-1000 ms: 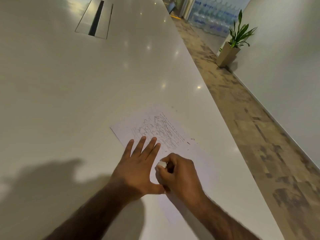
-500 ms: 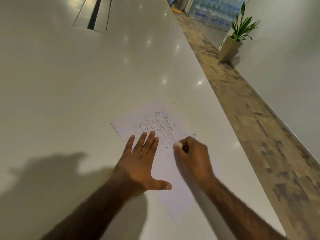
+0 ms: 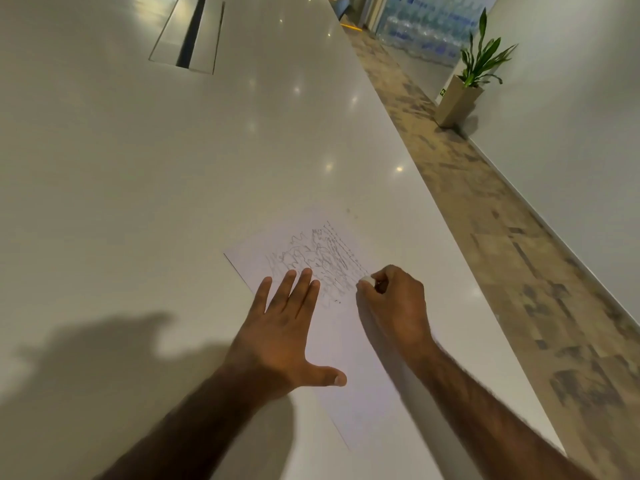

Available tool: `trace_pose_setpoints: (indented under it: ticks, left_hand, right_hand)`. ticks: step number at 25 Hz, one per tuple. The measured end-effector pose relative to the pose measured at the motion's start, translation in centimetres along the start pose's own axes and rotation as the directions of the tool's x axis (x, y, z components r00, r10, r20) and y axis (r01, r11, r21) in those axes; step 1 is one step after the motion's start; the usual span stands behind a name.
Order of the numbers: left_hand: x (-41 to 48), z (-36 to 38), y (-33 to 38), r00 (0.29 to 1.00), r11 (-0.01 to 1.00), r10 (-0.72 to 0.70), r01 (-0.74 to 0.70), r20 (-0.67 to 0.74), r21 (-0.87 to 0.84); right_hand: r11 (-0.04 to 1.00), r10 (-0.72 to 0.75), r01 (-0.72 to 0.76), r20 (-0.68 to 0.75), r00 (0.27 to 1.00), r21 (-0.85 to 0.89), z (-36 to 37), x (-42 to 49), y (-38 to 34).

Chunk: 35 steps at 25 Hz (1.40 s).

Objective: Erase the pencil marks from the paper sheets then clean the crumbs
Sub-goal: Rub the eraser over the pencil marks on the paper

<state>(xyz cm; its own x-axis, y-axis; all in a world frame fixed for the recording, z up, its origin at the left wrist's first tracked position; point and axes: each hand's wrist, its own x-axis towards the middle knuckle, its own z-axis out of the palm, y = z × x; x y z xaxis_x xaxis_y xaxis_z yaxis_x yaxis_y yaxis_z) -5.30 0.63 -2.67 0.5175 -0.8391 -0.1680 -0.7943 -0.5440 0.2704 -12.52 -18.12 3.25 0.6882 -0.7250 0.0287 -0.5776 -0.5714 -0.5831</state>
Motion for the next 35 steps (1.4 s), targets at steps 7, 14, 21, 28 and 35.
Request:
trace_pose_setpoints:
  ticks: [7, 14, 21, 28, 35]
  left_hand:
    - [0.0, 0.2, -0.1, 1.0, 1.0, -0.001, 0.001, -0.013, 0.017]
    - [-0.2, 0.2, -0.1, 0.999, 1.0, 0.006, -0.005, -0.032, 0.021]
    - [0.0, -0.3, 0.0, 0.999, 1.0, -0.013, 0.012, 0.034, 0.015]
    - [-0.1, 0.0, -0.1, 1.0, 1.0, 0.015, -0.015, 0.02, 0.013]
    - [-0.4, -0.3, 0.0, 1.0, 1.0, 0.014, -0.014, 0.014, 0.012]
  right_hand:
    - [0.993, -0.118, 0.119, 0.083, 0.99, -0.012, 0.6, -3.4, 0.4]
    - [0.975, -0.222, 0.214, 0.195, 0.955, 0.061, 1.6, -8.0, -0.5]
    - [1.0, 0.005, -0.005, -0.001, 1.0, 0.016, -0.7, -0.9, 1.0]
    - [0.992, -0.121, 0.125, 0.131, 0.984, -0.023, -0.6, -6.2, 1.9]
    - [0.992, -0.123, 0.118, 0.153, 0.981, 0.045, 0.4, -8.3, 1.4]
